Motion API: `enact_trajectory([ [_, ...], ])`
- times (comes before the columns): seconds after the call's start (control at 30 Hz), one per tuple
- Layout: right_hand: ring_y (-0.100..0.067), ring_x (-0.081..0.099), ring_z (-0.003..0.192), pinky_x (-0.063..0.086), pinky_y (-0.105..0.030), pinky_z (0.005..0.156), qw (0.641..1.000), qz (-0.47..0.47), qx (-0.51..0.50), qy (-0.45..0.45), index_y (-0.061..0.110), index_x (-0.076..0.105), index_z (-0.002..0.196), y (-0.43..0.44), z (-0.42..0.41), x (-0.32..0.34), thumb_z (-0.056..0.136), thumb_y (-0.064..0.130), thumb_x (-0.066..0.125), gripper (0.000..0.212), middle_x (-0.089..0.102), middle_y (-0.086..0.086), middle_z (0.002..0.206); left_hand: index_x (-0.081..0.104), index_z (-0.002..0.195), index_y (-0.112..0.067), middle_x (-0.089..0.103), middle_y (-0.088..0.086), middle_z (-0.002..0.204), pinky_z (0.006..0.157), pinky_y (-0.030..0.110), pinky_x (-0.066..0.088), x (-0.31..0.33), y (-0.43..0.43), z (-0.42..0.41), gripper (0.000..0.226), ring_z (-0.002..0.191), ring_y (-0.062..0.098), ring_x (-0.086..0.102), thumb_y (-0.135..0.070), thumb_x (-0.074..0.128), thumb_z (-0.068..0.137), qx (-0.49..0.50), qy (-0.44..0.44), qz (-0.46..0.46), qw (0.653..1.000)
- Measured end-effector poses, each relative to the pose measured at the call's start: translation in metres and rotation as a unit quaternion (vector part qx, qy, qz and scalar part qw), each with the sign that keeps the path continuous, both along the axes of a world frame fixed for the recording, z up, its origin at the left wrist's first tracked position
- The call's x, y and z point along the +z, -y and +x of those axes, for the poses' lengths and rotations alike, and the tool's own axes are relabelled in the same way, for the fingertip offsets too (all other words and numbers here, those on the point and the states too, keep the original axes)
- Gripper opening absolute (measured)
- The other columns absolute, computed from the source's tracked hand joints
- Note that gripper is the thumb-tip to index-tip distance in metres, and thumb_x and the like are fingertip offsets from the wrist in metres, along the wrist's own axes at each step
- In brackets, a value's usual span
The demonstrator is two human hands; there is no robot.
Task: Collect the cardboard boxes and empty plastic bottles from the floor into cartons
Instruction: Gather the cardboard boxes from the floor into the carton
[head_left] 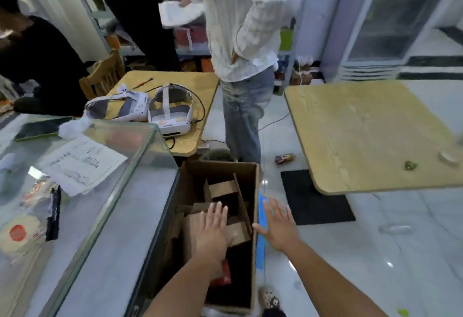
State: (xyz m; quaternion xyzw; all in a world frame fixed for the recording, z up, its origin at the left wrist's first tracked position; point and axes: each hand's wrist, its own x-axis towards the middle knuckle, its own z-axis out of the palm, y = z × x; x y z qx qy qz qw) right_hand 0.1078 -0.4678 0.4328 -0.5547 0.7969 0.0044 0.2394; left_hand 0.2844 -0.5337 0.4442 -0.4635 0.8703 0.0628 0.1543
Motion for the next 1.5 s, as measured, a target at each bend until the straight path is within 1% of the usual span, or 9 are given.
enact_trajectory([
  [0.4, -0.021, -0.016, 0.147, -0.017, -0.040, 0.114, 0.923, 0.030, -0.382, -0.014, 0.014, -0.008, 0.152, -0.321, -0.092, 0.003, 0.028, 0.078, -0.047, 0.144, -0.017, -0.005, 0.158, -0.011, 0.153, -0.016, -0.018, 0.002, 0.160, 0.119, 0.042, -0.009, 0.008, -0.203, -0.195, 0.076, 0.147, 0.022, -0.018, -0.058, 0.021, 0.098, -0.396, 0.031, 0.023, 0.918],
  [0.53, -0.027, 0.011, 0.147, -0.014, -0.036, 0.111, 0.865, 0.027, -0.499, -0.041, 0.007, 0.016, 0.151, -0.442, -0.095, -0.004, 0.055, 0.080, -0.037, 0.132, 0.003, -0.010, 0.158, -0.012, 0.152, -0.015, -0.016, 0.003, 0.160, 0.118, 0.042, -0.009, 0.002, -0.304, -0.245, 0.074, 0.147, 0.022, -0.016, -0.056, 0.019, 0.099, -0.501, 0.036, 0.038, 0.864],
  [0.63, -0.021, -0.013, 0.147, -0.019, -0.037, 0.113, 0.813, 0.020, -0.581, -0.031, 0.012, -0.008, 0.151, -0.522, -0.087, -0.021, 0.040, 0.079, -0.044, 0.135, -0.018, -0.002, 0.156, -0.016, 0.151, -0.017, -0.021, 0.002, 0.159, 0.117, 0.042, -0.009, -0.005, -0.370, -0.269, 0.073, 0.147, 0.021, -0.018, -0.057, 0.016, 0.099, -0.575, 0.049, 0.029, 0.816],
  [0.77, -0.023, -0.012, 0.147, -0.008, -0.042, 0.118, 0.750, 0.051, -0.660, -0.007, 0.013, -0.008, 0.152, -0.600, -0.066, -0.031, 0.084, 0.075, 0.002, 0.092, -0.013, -0.007, 0.159, -0.018, 0.150, -0.017, -0.030, -0.003, 0.153, 0.117, 0.041, -0.012, -0.027, -0.430, -0.294, 0.074, 0.146, 0.020, -0.021, -0.059, 0.013, 0.097, -0.655, 0.065, -0.006, 0.753],
  [0.87, -0.028, 0.008, 0.148, 0.008, -0.047, 0.117, 0.696, 0.044, -0.717, 0.023, 0.008, 0.010, 0.152, -0.638, -0.038, -0.050, 0.060, 0.085, -0.024, 0.125, 0.006, -0.012, 0.160, -0.027, 0.146, -0.016, -0.033, -0.002, 0.147, 0.111, 0.040, -0.025, -0.055, -0.460, -0.304, 0.080, 0.141, 0.021, -0.030, -0.067, -0.011, 0.086, -0.710, 0.073, -0.031, 0.700],
  [1.0, -0.036, 0.061, 0.112, 0.050, -0.054, 0.088, 0.638, 0.029, -0.768, 0.055, 0.001, 0.062, 0.120, -0.673, 0.003, -0.123, 0.092, 0.067, 0.000, 0.096, 0.062, -0.019, 0.124, -0.015, 0.151, -0.012, 0.033, 0.006, 0.149, 0.115, 0.040, -0.011, -0.096, -0.487, -0.327, 0.078, 0.146, 0.022, -0.019, -0.062, -0.010, 0.092, -0.739, 0.034, 0.008, 0.673],
  [1.17, -0.031, 0.054, 0.116, 0.034, -0.045, 0.098, 0.581, 0.009, -0.808, 0.098, 0.008, 0.043, 0.124, -0.683, 0.035, -0.202, 0.093, 0.065, 0.003, 0.077, 0.066, -0.016, 0.120, -0.005, 0.153, -0.012, 0.047, 0.007, 0.142, 0.116, 0.041, 0.001, -0.173, -0.519, -0.358, 0.075, 0.148, 0.020, -0.011, -0.060, 0.006, 0.096, -0.781, 0.021, 0.031, 0.624],
  [1.37, -0.020, 0.031, 0.134, -0.009, -0.034, 0.116, 0.572, 0.015, -0.813, 0.106, 0.006, 0.054, 0.124, -0.690, 0.029, -0.351, 0.093, 0.066, 0.006, 0.082, 0.061, -0.014, 0.127, -0.004, 0.153, -0.013, -0.002, 0.002, 0.162, 0.117, 0.039, -0.001, -0.329, -0.539, -0.375, 0.074, 0.148, 0.019, -0.010, -0.060, 0.004, 0.097, -0.819, 0.036, 0.050, 0.570],
  [1.5, -0.029, 0.059, 0.117, 0.000, -0.037, 0.115, 0.593, 0.063, -0.802, 0.028, 0.008, 0.070, 0.113, -0.697, -0.013, -0.463, 0.093, 0.064, 0.000, 0.092, 0.064, -0.012, 0.123, 0.010, 0.153, -0.009, 0.040, 0.004, 0.144, 0.114, 0.039, 0.004, -0.453, -0.546, -0.401, 0.075, 0.149, 0.019, -0.008, -0.059, 0.004, 0.097, -0.812, 0.093, 0.050, 0.573],
])
